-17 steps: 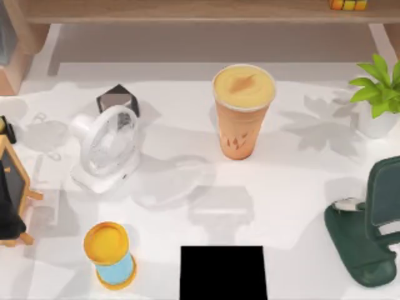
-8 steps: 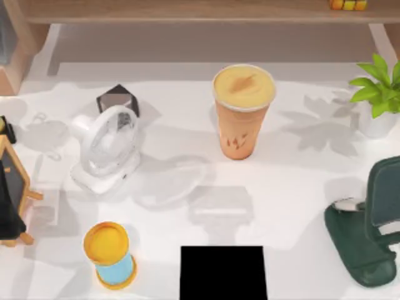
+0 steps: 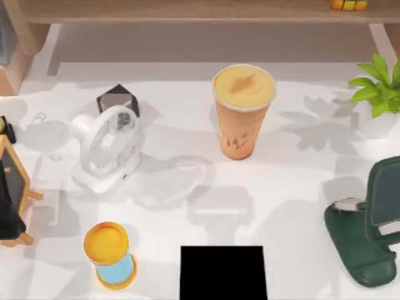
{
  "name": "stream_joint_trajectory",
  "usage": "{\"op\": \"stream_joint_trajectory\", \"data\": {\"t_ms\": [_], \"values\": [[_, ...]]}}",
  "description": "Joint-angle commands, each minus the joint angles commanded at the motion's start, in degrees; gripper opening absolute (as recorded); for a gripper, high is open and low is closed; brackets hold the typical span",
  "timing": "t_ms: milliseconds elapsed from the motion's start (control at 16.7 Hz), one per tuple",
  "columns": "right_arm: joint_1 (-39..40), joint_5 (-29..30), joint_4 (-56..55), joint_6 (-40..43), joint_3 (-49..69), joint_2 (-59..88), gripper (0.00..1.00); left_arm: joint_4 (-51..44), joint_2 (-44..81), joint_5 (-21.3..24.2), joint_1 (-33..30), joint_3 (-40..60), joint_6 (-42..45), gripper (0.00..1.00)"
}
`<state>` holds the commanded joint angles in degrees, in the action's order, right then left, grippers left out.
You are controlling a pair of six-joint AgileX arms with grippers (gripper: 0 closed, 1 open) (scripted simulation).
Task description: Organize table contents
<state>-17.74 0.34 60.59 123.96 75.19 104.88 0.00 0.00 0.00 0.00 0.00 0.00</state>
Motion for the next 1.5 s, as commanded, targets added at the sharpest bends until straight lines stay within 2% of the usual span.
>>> {"op": "stream_joint_trajectory", "data": {"t_ms": [180,540,780,1080,1260,1500], "values": [[0.0,0.0,4.9,-0.1,3.2,-2.1,0.0,0.0,0.0,0.0,0.0,0.0,0.0,1.0],[0.2,0.1,5.2,0.2,3.6,-2.3,0.0,0.0,0.0,0.0,0.0,0.0,0.0,1.0],[3.7,0.8,4.9,8.2,6.1,-4.5,0.0,0.0,0.0,0.0,0.0,0.0,0.0,1.0],[13.3,2.1,4.3,30.9,10.5,-7.3,0.0,0.0,0.0,0.0,0.0,0.0,0.0,1.0],[21.3,2.4,4.2,50.3,11.9,-8.2,0.0,0.0,0.0,0.0,0.0,0.0,0.0,1.0],[33.6,1.8,4.0,80.2,11.8,-8.0,0.0,0.0,0.0,0.0,0.0,0.0,0.0,1.0]]}}
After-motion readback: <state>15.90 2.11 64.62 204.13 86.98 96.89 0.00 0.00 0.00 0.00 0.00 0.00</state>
